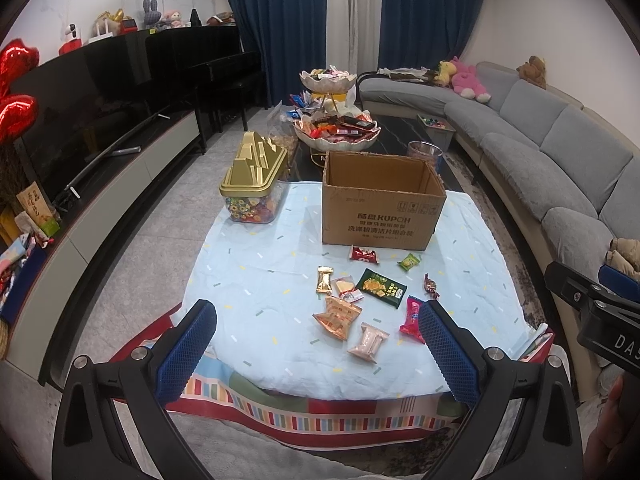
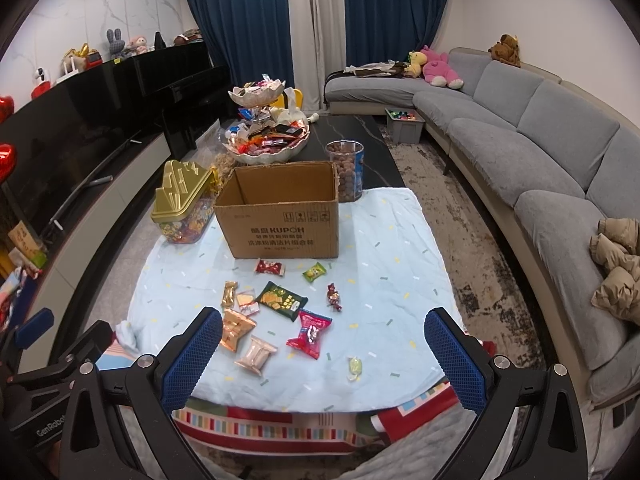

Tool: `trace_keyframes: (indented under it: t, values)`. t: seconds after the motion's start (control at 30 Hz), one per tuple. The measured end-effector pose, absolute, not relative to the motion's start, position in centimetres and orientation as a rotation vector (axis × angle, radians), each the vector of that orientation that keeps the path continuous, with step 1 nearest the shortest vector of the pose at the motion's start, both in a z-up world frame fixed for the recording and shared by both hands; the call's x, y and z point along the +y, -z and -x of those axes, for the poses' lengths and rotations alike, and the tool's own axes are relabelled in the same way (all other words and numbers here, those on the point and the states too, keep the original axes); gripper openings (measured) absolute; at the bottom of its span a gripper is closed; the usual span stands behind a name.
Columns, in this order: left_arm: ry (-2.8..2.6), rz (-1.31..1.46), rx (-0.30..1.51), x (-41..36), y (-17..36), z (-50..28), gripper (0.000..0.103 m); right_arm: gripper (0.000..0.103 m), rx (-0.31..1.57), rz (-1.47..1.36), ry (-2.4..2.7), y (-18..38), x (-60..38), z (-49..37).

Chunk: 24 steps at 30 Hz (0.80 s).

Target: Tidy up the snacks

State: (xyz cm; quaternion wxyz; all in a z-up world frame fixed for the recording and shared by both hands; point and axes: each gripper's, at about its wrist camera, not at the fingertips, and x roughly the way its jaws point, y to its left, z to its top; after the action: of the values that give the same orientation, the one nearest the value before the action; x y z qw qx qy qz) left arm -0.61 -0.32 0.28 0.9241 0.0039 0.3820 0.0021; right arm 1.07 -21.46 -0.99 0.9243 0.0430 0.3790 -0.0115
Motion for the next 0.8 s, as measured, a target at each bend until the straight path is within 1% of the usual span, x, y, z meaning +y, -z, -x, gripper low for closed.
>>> trace_keyframes:
  t: [0.8]
  values:
    - [-0.006,-0.008,0.787,-0.6,0.01,0.77,0.103,0.102,0.783,-0.091,0.026,1.21,-21.67,-1.12]
